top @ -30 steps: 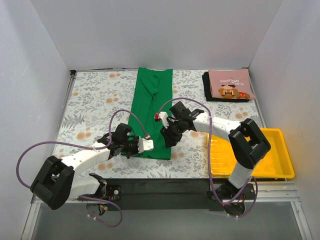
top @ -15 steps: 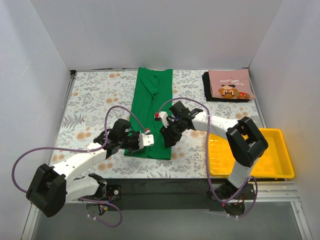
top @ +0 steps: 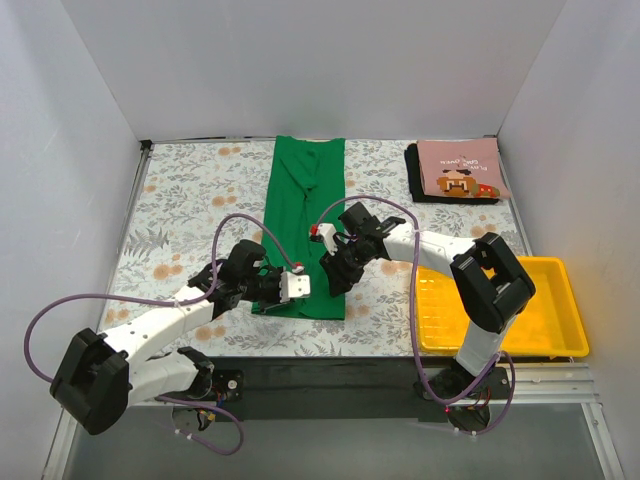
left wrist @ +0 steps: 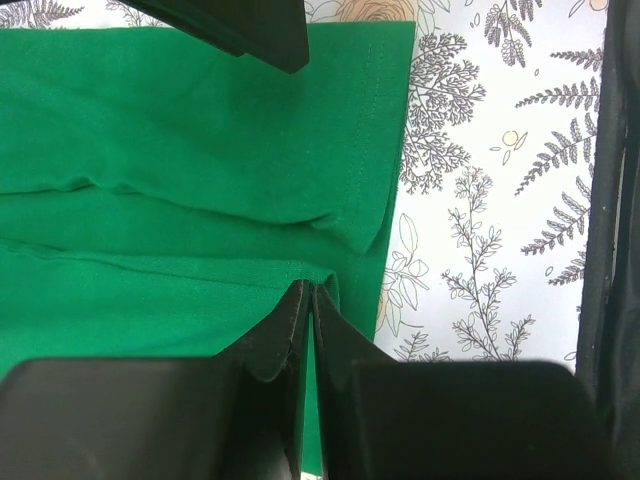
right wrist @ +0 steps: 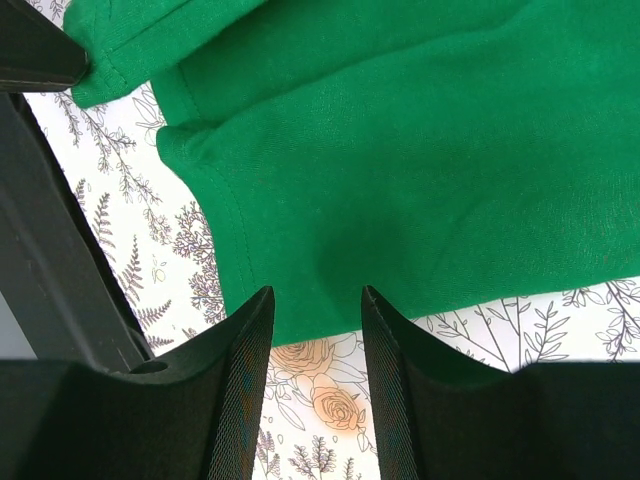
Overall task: Fold and stack the t-shirts
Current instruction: Fold the tshirt
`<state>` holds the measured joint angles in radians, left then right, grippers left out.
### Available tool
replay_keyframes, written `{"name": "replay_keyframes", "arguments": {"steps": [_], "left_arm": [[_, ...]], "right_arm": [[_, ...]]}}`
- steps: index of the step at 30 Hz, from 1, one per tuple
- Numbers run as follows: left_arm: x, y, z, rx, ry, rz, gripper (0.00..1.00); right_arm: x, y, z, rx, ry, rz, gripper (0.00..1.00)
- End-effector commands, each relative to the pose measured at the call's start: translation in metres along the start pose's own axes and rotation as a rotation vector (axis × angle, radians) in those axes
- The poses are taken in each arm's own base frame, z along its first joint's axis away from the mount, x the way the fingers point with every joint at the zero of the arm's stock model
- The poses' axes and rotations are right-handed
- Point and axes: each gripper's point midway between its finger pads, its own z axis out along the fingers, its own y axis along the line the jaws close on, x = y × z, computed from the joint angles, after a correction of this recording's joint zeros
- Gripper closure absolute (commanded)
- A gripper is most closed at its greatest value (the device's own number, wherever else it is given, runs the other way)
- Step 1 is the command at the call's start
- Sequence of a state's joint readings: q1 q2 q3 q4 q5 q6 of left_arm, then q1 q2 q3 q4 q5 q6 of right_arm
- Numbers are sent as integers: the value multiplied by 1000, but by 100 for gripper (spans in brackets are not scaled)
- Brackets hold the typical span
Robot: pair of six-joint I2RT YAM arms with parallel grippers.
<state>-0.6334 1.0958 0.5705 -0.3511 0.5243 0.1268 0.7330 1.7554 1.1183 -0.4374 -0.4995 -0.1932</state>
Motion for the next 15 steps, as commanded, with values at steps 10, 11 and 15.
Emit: {"name": "replay_keyframes", "arguments": {"steps": [10,11,15], "left_arm": [[-4,-5,12,26,-19,-23,100],[-4,-5,13,26,-18,-23,100],[2,-10,20,44,-4,-24,100]], "right_arm": [[-16,4,-2,-26,-40,-9,53],[-15,4,-2,-28,-37,-7,53],[-13,4,0,-31,-33,-2,53]]}}
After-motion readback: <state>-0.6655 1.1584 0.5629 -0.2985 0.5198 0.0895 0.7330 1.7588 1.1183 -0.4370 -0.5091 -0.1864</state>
